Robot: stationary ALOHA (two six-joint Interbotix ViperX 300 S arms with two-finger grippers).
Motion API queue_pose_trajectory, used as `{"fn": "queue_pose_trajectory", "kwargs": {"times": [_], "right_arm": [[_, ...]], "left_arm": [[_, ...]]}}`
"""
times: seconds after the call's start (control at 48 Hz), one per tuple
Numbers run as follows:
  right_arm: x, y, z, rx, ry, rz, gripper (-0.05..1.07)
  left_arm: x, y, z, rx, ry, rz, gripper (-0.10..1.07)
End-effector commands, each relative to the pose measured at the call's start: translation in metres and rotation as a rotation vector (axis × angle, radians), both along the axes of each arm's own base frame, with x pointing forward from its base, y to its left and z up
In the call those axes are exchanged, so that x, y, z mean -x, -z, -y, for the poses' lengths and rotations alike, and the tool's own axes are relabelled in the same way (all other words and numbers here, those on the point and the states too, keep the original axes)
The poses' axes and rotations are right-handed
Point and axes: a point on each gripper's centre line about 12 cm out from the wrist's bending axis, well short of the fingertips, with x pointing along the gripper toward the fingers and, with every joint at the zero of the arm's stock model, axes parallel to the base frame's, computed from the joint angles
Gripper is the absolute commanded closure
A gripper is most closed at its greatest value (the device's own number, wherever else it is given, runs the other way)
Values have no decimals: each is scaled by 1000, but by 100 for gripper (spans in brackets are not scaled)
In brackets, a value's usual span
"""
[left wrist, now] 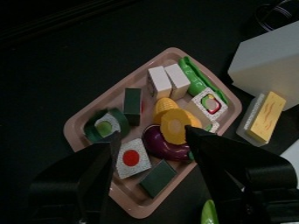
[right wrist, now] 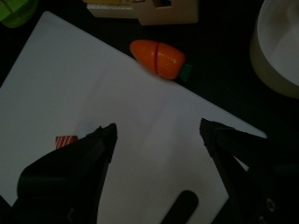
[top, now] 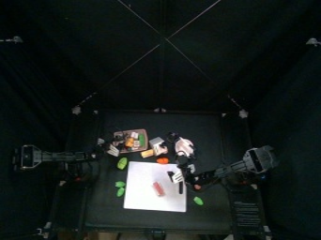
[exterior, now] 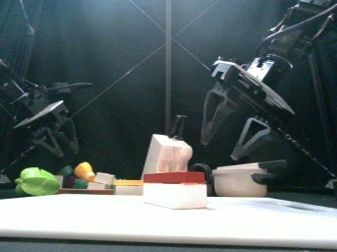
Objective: Drop seaweed onto plate
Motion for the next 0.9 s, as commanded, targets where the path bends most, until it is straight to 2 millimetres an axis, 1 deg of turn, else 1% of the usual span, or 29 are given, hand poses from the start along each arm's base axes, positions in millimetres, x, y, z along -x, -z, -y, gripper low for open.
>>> {"fn": "queue_pose_trajectory", "kwargs": {"times": [0.0, 0.562, 0.708, 0.875], "right_arm": [[-2, -9, 1, -4, 4, 27, -1], [-2, -8, 2, -1, 5, 24, -1], [-1, -9, 2, -3, 7, 25, -1], [-2, -8, 2, 0, 4, 24, -1]], "left_arm": [[-8, -10, -2, -30, 17, 20, 3], [-13, -15, -1, -92, 87, 7, 3], [-19, -17, 5, -136, 160, -4, 4], [-21, -18, 8, -150, 185, -8, 4]]}}
